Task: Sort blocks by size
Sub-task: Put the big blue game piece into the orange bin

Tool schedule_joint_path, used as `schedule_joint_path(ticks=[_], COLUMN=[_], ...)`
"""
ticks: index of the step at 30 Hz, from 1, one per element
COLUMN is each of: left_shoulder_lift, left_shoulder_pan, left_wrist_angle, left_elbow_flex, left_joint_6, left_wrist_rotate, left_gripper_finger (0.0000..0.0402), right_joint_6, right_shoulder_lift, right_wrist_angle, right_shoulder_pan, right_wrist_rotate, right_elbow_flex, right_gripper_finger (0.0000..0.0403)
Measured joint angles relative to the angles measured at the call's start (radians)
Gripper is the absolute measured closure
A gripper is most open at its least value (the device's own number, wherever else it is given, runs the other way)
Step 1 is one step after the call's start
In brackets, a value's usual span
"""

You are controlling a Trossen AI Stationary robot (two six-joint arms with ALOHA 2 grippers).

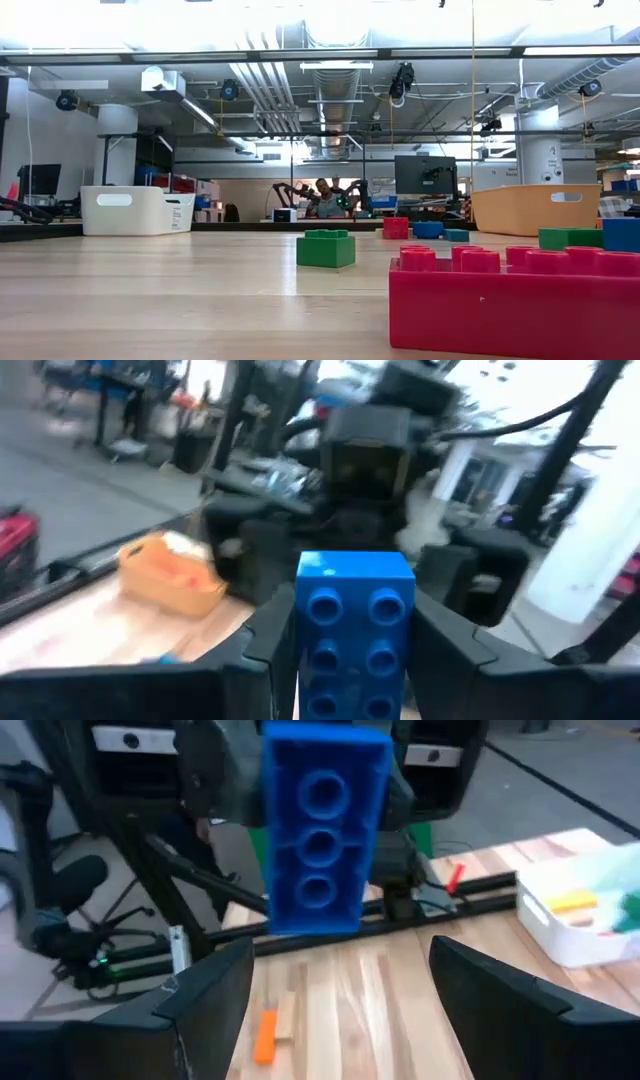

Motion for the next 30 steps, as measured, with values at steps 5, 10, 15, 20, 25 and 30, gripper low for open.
schedule_joint_path(ticks=[5, 10, 15, 20, 25, 30], left_shoulder_lift=[0.029, 0.053, 0.063, 0.064, 0.064, 0.070], left_shoulder_pan=[0.003, 0.004, 0.004, 0.003, 0.004, 0.004], left_wrist_angle=[0.048, 0.117, 0.151, 0.165, 0.188, 0.155], left_elbow_flex=[0.000, 0.000, 0.000, 0.000, 0.000, 0.020], left_joint_6=[0.039, 0.061, 0.079, 0.087, 0.094, 0.079], left_wrist_rotate=[0.014, 0.039, 0.042, 0.041, 0.037, -0.022], left_gripper_finger=[0.0279, 0.0279, 0.0279, 0.0278, 0.0269, 0.0231], right_joint_6=[-0.009, -0.032, -0.053, -0.052, -0.044, -0.052], right_shoulder_lift=[0.035, 0.059, 0.067, 0.063, 0.062, 0.062], right_wrist_angle=[-0.002, -0.002, -0.004, -0.015, -0.029, -0.056], right_shoulder_pan=[-0.004, -0.004, -0.004, -0.006, -0.008, -0.013], right_wrist_rotate=[-0.067, -0.095, -0.100, -0.100, -0.103, -0.099], right_elbow_flex=[0.062, 0.109, 0.138, 0.149, 0.156, 0.156], right_gripper_finger=[0.0099, 0.0100, 0.0129, 0.0203, 0.0276, 0.0276])
